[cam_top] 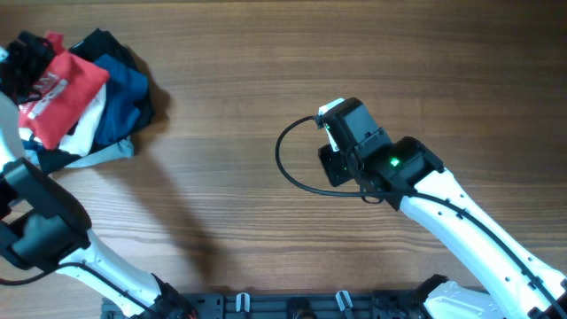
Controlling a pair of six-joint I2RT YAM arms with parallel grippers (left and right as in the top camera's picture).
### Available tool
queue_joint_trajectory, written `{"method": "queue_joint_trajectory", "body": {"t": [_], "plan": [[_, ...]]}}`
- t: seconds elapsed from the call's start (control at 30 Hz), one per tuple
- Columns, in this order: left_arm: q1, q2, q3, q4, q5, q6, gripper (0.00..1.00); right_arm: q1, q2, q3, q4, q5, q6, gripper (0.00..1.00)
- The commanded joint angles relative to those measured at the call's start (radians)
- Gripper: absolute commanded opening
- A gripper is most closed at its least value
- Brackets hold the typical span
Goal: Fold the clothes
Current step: 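Release the left gripper and lift it off the stack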
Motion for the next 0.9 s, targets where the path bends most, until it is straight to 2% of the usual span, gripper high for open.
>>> {"method": "queue_joint_trajectory", "body": {"t": [0.0,0.27,0.43,0.5,0.57,0.6,0.63,0.87], "plan": [[0.07,0.014,0.006,0.08,-0.007,0.013,1.0,-0.003,-0.003,0.02,-0.001,0.021,0.031,0.44],[0.099,0.014,0.006,0.081,-0.003,0.014,1.0,-0.003,-0.004,0.02,-0.001,0.021,0.051,0.44],[0.1,-0.006,0.006,0.081,0.132,0.014,1.0,-0.003,-0.004,0.02,0.0,0.021,0.055,0.44],[0.097,-0.033,0.006,0.076,0.142,0.014,1.0,-0.003,-0.004,0.02,0.007,0.021,0.064,0.45],[0.091,-0.064,0.007,0.068,0.142,0.014,1.0,-0.008,-0.004,0.02,0.027,0.018,0.097,0.52],[0.088,-0.09,0.007,0.057,0.141,0.014,1.0,-0.017,-0.004,0.02,0.048,0.004,0.134,0.62],[0.083,-0.112,0.007,0.048,0.142,0.014,1.0,-0.029,-0.004,0.02,0.068,-0.019,0.145,0.66],[-0.032,-0.251,0.007,-0.133,0.135,0.116,1.0,-0.178,-0.004,0.02,0.212,-0.254,0.143,0.84]]}}
